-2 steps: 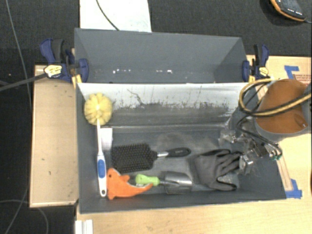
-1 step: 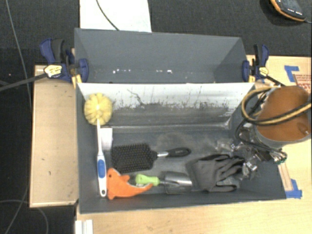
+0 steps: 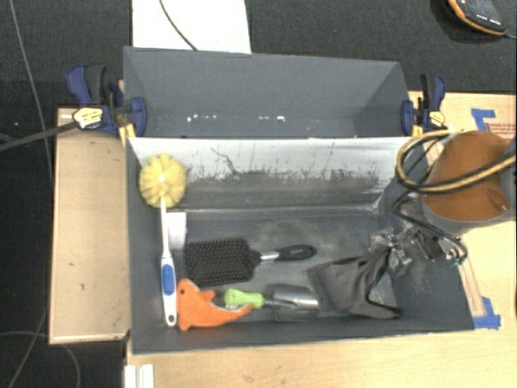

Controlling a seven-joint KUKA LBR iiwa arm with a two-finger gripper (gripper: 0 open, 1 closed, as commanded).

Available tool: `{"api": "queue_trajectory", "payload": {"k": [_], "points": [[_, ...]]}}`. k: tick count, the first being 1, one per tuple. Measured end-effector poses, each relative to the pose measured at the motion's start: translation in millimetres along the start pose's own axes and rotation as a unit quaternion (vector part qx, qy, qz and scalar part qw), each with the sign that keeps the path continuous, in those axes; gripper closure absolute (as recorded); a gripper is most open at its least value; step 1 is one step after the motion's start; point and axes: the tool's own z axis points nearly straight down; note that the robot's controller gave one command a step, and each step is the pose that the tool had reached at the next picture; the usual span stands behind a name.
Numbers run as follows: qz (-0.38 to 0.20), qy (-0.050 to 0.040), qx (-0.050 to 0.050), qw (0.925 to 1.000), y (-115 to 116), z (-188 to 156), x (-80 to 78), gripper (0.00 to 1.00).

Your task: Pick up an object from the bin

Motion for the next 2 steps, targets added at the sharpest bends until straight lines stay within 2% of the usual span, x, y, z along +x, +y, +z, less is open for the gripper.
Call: {"api": "queue_trajectory", "payload": {"k": [2], "points": [[0.000,0.0003,0.000,1.0000,0.3,-2.0,0.5,1.00]]}}
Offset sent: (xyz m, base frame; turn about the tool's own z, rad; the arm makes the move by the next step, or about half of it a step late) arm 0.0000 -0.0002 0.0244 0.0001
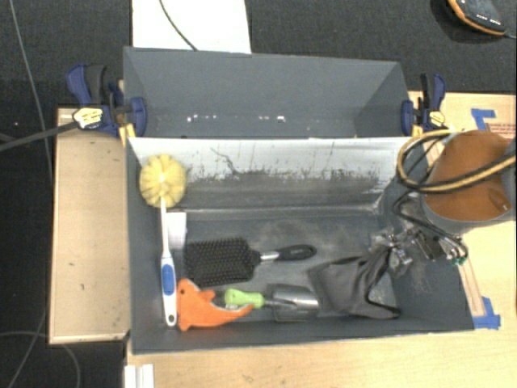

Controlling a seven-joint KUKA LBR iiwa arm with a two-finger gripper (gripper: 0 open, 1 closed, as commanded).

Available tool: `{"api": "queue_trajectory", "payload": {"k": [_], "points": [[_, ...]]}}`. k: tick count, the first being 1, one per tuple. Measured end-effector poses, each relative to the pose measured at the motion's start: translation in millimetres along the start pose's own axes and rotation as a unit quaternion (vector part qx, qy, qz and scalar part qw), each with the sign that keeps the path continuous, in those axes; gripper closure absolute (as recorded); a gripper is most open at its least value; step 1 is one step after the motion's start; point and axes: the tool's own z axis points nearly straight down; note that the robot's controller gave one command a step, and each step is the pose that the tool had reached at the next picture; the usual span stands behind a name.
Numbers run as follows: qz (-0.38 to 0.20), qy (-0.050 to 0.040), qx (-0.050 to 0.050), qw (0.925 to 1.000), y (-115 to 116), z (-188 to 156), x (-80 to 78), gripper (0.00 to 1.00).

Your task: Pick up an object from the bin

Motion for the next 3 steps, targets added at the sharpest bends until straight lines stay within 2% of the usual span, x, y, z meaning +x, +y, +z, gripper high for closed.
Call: {"api": "queue_trajectory", "payload": {"k": [3], "points": [[0.002,0.0011,-0.001,1.0000,1,-67,-0.3,1.00]]}}
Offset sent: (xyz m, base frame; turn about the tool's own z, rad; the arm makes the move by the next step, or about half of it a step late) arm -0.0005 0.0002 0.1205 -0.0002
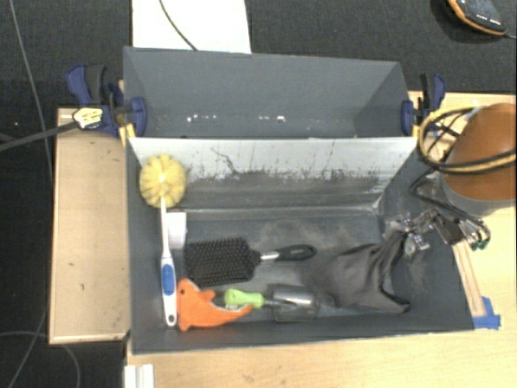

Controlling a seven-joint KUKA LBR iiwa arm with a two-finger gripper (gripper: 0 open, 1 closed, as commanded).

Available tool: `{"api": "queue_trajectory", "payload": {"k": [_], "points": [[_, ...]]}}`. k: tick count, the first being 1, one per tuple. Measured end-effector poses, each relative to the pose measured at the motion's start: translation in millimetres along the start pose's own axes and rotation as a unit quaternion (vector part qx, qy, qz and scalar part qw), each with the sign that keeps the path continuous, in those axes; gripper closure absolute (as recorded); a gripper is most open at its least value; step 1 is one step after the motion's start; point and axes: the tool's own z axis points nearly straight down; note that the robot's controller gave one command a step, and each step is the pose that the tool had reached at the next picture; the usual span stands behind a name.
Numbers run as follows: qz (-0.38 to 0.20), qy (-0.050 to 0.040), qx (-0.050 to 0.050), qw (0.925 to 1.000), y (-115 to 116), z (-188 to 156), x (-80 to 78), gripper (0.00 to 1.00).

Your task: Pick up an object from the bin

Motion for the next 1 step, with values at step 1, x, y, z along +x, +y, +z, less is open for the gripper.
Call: {"api": "queue_trajectory", "payload": {"k": [1], "points": [[0.000,-0.0003,0.000,1.0000,-0.2,-21.0,-0.4,1.00]]}}
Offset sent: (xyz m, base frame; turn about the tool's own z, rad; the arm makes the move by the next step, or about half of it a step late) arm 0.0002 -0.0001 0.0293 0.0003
